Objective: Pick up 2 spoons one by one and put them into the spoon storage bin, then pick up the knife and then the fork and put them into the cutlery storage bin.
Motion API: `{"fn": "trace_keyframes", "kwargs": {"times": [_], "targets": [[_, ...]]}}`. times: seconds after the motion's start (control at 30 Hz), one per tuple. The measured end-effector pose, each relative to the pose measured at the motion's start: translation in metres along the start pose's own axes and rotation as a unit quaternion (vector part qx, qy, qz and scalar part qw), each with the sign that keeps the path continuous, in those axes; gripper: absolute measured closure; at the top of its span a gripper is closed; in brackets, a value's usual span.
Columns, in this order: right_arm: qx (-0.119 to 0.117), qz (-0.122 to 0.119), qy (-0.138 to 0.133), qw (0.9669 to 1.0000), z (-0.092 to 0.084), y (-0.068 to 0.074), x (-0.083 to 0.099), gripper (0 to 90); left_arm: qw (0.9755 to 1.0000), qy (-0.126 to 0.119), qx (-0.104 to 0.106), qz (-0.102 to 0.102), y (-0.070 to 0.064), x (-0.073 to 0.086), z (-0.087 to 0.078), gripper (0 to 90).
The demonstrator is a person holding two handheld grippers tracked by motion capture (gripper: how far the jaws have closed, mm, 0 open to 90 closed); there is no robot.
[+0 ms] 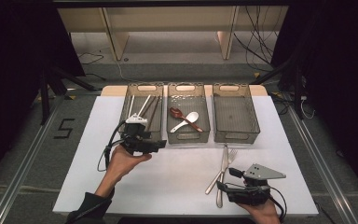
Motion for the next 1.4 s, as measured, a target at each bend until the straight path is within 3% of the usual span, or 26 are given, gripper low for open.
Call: {"fn": "trace_keyframes", "kwargs": {"times": [0.3, 0.7, 0.9, 1.13, 1.4], "targets": [[0.0, -0.005, 0.011, 0.9999, 0.002, 0.001, 0.001, 37.7, 0.9999, -0.005, 0.015, 0.001, 0.0, 0.023, -0.005, 22.0], [-0.003, -0.017, 0.039, 0.9991, 0.005, 0.003, 0.003, 55.3, 0.9999, -0.007, 0.016, 0.0, 0.0, 0.054, -0.011, 21.2], [-0.007, -0.026, 0.046, 0.9986, 0.005, 0.005, 0.003, 63.5, 0.9998, -0.006, 0.012, 0.013, -0.002, 0.068, -0.014, 21.1], [-0.007, -0.032, 0.05, 0.9982, 0.005, 0.007, 0.004, 66.3, 0.9997, -0.013, 0.008, 0.021, -0.005, 0.074, -0.019, 20.9], [-0.006, -0.03, 0.057, 0.9979, 0.006, 0.007, 0.006, 69.0, 0.9996, -0.022, 0.006, 0.016, -0.006, 0.079, -0.025, 20.9]]}}
Point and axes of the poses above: each handheld gripper's, and its own axes: z roughly forward along the jaws, x roughly out of its underside, y roughly to its left, the point moved 2 cm from there along z, roughly forward along the jaws, and after that the axes turned 2 degrees about y, right-handed, at the moved point
